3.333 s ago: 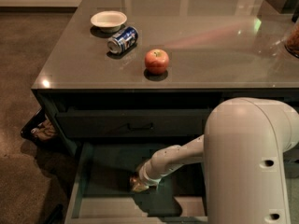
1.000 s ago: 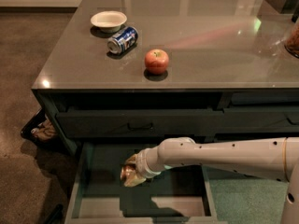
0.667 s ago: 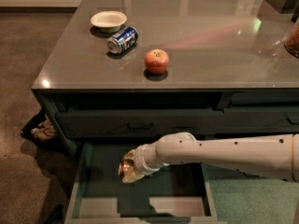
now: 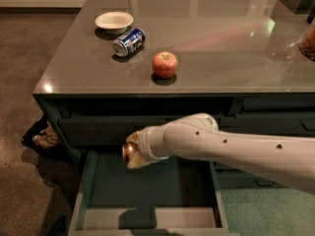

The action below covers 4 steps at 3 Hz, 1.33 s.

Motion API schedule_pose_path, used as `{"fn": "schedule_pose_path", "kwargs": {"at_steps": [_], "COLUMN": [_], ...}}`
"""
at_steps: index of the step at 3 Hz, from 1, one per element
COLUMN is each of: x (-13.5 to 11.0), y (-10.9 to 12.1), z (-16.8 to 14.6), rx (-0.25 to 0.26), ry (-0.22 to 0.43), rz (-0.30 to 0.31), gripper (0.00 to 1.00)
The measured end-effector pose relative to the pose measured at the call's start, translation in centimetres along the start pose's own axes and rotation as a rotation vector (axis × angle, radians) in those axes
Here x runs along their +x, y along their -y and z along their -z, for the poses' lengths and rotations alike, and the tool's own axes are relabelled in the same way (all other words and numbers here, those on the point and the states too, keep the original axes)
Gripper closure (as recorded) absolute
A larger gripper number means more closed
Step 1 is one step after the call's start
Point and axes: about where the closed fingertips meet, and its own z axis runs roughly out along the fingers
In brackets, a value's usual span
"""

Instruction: Pick orange can from middle drawer and place on counter

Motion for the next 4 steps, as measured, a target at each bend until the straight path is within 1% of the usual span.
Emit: {"fn": "schedule_pose_path", "kwargs": {"at_steps": [1,3,4], "x": [-1.2,-1.6,-3.6], "y": [3.3,3.6,5.6], "z": [3.8,4.3,8.1], "rx": [0.077,0.076,0.113], "ry": [-0.051,-0.044,-0.038], "rz": [0.031,0.041,0.096], "gripper": [1.0,1.0,1.0]}}
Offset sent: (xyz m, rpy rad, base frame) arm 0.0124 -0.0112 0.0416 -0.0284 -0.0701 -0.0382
